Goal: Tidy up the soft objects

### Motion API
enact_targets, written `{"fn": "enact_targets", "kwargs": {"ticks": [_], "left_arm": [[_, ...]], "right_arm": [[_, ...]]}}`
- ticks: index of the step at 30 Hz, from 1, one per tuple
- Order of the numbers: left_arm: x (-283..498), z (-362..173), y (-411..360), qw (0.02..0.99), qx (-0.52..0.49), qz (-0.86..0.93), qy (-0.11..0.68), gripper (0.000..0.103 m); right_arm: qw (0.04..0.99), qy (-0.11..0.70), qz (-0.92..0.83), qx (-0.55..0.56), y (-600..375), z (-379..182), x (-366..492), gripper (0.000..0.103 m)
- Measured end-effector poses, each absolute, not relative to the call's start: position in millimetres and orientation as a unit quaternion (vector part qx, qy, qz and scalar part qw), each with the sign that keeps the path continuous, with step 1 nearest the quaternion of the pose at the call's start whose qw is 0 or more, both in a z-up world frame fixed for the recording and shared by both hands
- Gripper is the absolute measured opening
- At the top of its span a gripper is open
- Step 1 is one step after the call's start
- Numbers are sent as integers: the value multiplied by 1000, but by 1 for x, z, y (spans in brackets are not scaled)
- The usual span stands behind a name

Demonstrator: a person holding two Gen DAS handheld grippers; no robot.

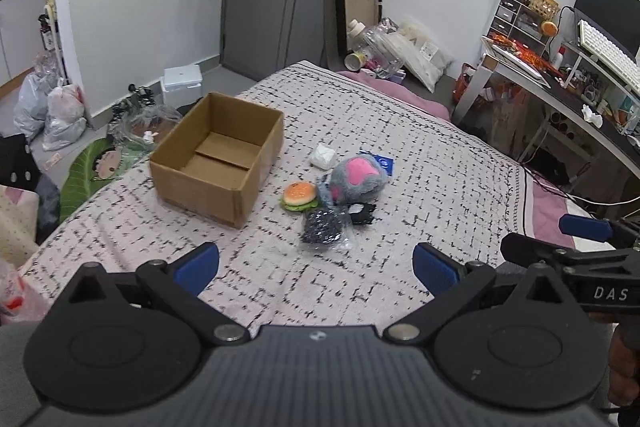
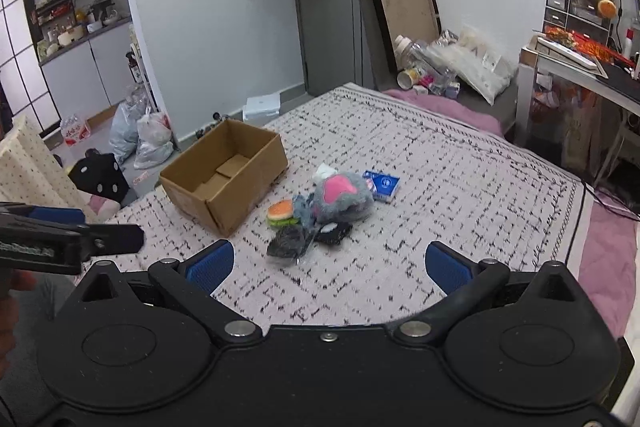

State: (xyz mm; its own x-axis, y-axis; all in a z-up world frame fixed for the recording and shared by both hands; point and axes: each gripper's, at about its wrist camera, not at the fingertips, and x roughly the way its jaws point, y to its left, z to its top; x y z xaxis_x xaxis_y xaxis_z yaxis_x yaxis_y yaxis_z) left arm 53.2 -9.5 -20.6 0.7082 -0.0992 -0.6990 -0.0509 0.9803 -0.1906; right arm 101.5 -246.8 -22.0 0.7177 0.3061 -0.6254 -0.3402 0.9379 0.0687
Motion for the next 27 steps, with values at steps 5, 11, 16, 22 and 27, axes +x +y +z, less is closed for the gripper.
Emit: {"fn": "enact_targets", "kwargs": {"ticks": [5,11,16,22,27], "left_arm": [[71,-30,-17,915,-94,-10,391,102],[91,-43,-20,909,-105,0,403,100],[106,-52,-24,907,-114,7,405,100],[127,-63,-31,910,-118,8,397,98],[148,-79,-31,906,-127,15,403,93]], "right_arm": [[924,342,170,-11,-259,-32,118,103],[922,354,154,9,-277,-46,139,103],[918,363,156,40,-297,-57,156,103],[894,407,169,82,-309,-80,183,97],[886,418,172,99,-308,-92,200,96]]}}
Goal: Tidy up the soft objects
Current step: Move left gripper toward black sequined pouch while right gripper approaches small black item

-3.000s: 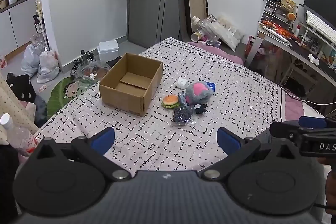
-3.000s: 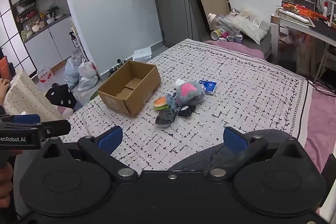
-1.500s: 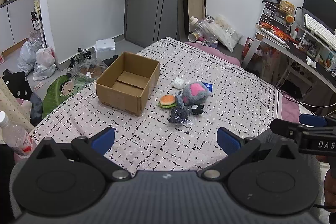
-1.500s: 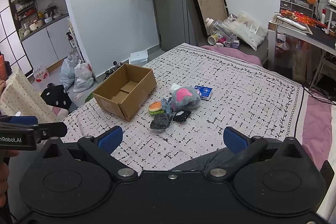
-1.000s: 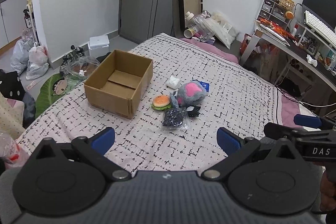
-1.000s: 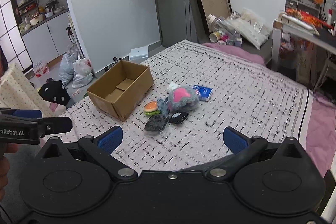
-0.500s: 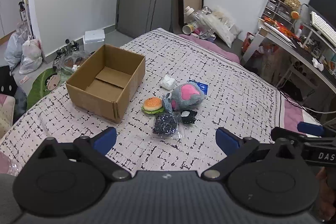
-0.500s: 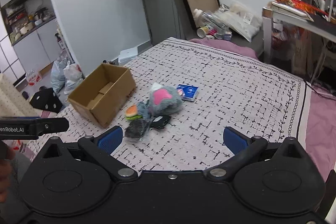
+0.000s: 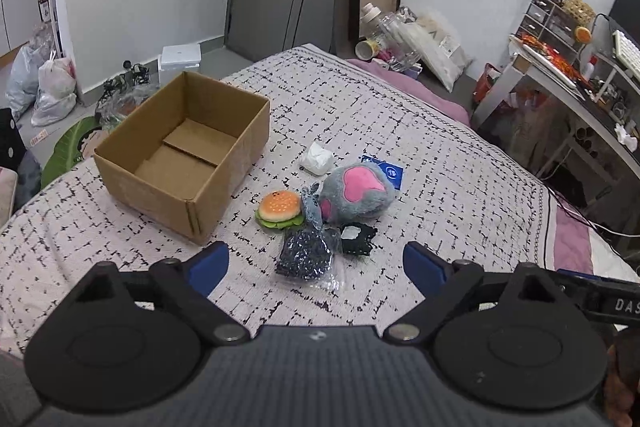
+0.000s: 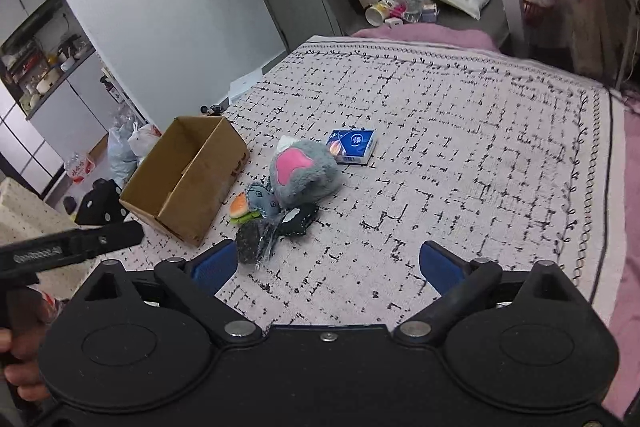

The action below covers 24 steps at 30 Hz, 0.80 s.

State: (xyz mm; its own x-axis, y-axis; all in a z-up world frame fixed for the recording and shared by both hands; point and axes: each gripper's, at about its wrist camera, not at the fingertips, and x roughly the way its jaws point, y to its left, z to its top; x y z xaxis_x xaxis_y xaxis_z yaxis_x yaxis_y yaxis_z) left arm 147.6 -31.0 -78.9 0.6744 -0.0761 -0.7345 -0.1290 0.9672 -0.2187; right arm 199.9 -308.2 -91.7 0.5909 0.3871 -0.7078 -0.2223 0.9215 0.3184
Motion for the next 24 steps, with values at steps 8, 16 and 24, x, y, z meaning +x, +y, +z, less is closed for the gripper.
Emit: {"fn": "enact_targets", "kwargs": {"ticks": [8,16,24], "left_arm": [[192,-109,-25,883,-150,37,443,91],[246,-146,-20,830,-190,100,514,91],[273,-174,-38,810,-190,159,532,86]], "right_arm": [[864,446,173,154,-302,-109,234,86],[833,489,149,212,-296,-138,272,77],[795,530,123,270,-293,-176,304,51]]}}
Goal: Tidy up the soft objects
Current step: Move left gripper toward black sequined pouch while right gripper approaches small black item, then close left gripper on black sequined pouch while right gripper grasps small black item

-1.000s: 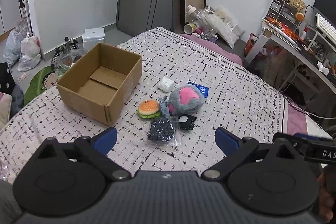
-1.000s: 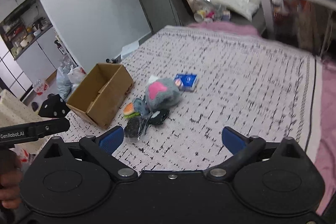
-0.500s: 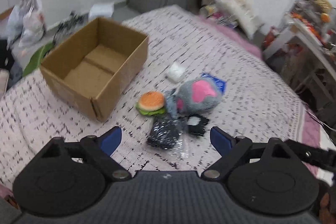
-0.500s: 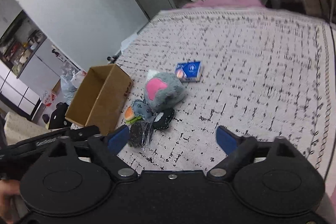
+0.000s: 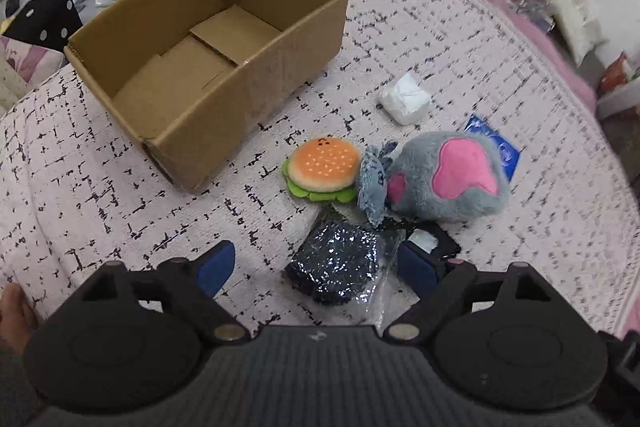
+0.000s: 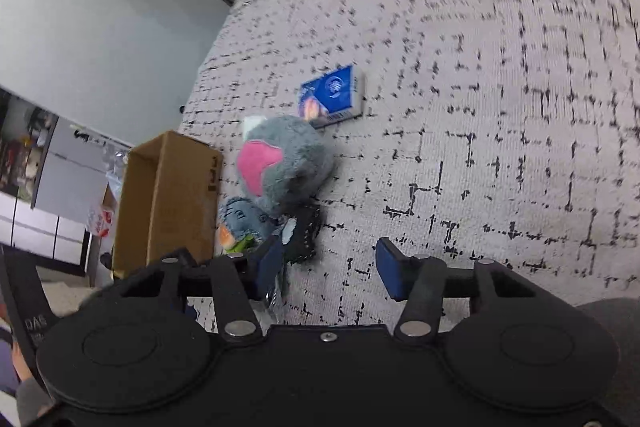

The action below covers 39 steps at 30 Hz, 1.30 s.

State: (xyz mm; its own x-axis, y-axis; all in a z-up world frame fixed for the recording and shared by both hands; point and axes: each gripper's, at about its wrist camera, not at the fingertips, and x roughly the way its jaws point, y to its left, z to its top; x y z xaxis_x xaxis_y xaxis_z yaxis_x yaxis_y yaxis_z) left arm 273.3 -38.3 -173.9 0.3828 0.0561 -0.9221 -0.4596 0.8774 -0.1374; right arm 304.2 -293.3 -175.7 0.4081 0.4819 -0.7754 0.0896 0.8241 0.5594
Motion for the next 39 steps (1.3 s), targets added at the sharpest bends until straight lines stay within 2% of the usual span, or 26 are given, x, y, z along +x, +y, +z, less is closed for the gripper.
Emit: {"fn": "enact_targets", "kwargs": {"ticks": [5,12,16,22,26,27,28,29,30,33,39], "left_arm": [[281,-189,-44,813,-160,148,541,85],[278,-218,-25,800,-201,124,552,82],[267,-225,-15,786,-249,116,554,76],[265,-230,-8,787,-251,110,552,71],[261,-228,-6,789,-258,97,549,60],[259,-227,-4,792,-259,93,545,58],[256,-227,-3,794,-260,89,542,51],[254,-227,-2,795,-261,88,540,50],[251,-227,-1,795,-266,87,539,49],[245,-224,-1,800,-262,80,533,42],[231,-215,-2,816,-255,58,515,35]], "right_arm": [[781,539,127,289,-284,-192,316,51],[772,529,134,325,-263,-210,329,53],[780,525,107,322,-253,-219,331,54],[778,541,104,302,-235,-228,331,54],[777,548,97,295,-224,-232,332,54],[779,548,95,290,-222,-232,331,53],[783,547,93,282,-219,-232,330,46],[787,546,92,274,-216,-231,328,39],[788,547,92,267,-213,-232,327,25],[786,546,98,274,-212,-232,320,18],[811,509,102,270,-213,-207,296,16]]}}
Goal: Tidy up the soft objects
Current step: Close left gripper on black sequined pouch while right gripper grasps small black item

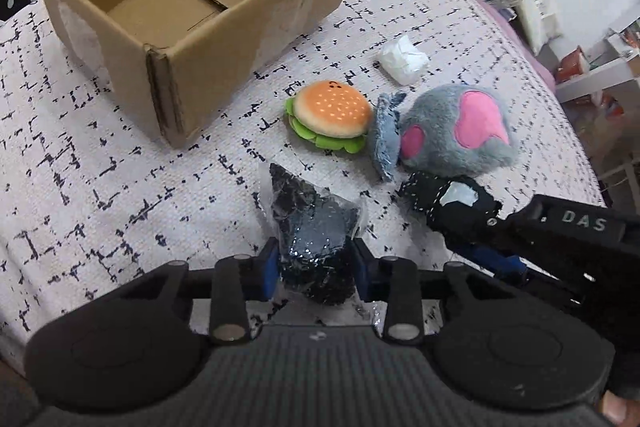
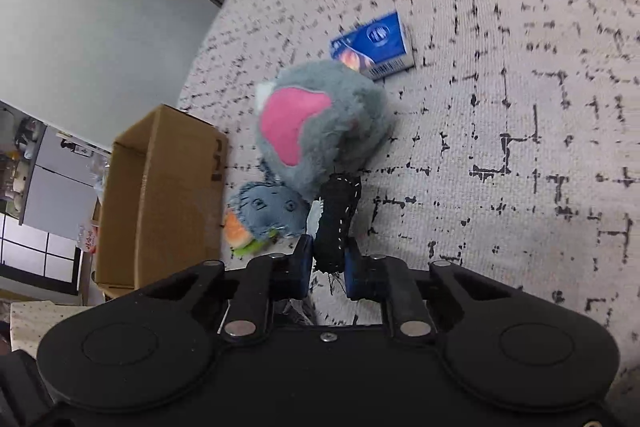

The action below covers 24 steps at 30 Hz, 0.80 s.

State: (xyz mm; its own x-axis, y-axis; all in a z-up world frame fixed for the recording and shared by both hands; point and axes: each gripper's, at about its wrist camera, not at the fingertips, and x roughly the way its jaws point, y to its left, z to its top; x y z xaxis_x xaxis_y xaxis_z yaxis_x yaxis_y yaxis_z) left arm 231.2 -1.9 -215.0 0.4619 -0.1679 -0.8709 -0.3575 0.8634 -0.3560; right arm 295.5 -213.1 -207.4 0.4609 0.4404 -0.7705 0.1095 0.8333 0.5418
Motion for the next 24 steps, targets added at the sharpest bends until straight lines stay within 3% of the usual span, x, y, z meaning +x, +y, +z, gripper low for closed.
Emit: {"fn": "enact_targets", "kwargs": {"ticks": [24], "left_arm": [[186,-132,23,873,-227,16,431,33]], "right_arm": [[890,395,93,209,-202,-109,220,16]]}}
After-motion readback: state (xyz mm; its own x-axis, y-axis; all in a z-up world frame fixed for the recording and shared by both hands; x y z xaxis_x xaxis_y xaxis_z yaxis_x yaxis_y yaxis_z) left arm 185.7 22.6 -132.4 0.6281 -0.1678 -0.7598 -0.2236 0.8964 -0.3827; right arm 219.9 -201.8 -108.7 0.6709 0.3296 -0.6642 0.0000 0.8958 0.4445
